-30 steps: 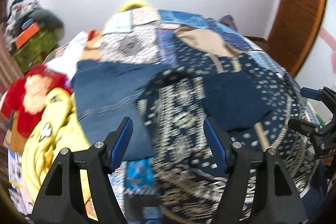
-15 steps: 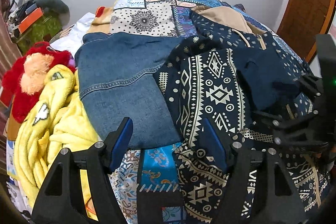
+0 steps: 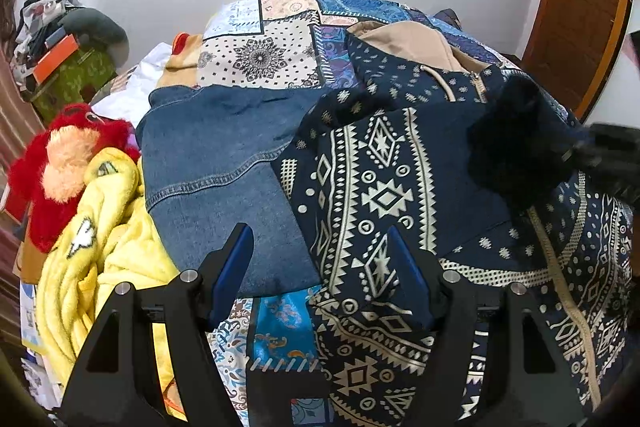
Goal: Fold large clothes
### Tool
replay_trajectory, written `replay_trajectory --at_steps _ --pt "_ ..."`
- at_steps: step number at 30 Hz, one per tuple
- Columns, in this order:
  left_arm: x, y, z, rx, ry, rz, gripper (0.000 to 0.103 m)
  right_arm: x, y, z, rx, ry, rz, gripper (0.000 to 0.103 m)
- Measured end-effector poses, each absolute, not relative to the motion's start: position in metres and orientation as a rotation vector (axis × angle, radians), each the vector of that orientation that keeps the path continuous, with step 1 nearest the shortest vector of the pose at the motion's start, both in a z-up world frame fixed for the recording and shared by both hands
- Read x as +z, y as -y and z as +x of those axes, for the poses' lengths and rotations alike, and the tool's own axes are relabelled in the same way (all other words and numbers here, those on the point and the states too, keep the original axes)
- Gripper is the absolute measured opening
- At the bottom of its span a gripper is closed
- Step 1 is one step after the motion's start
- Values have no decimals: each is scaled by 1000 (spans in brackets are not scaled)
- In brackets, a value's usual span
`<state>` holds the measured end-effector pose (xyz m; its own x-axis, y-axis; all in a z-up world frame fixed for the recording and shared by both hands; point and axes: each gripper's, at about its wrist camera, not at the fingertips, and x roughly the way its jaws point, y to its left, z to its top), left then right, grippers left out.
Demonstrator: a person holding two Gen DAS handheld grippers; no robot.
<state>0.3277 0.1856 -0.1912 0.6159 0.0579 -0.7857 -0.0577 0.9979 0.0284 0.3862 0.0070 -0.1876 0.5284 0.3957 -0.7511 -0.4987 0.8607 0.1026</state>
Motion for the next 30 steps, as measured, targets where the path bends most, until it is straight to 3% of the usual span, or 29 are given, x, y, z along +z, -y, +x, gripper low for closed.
replay_trajectory --at_steps 7,14,22,30 --pt "-189 -167 341 56 -920 -22 69 -143 56 379 443 -740 -70 14" --pt "-204 -142 362 40 -968 -16 69 -140 128 383 354 -744 41 14" --pt "-239 -124 384 55 -1046 13 69 -195 171 401 292 -902 66 14" --pt "-260 -128 384 59 -1066 8 85 -251 171 409 245 -1013 -57 15"
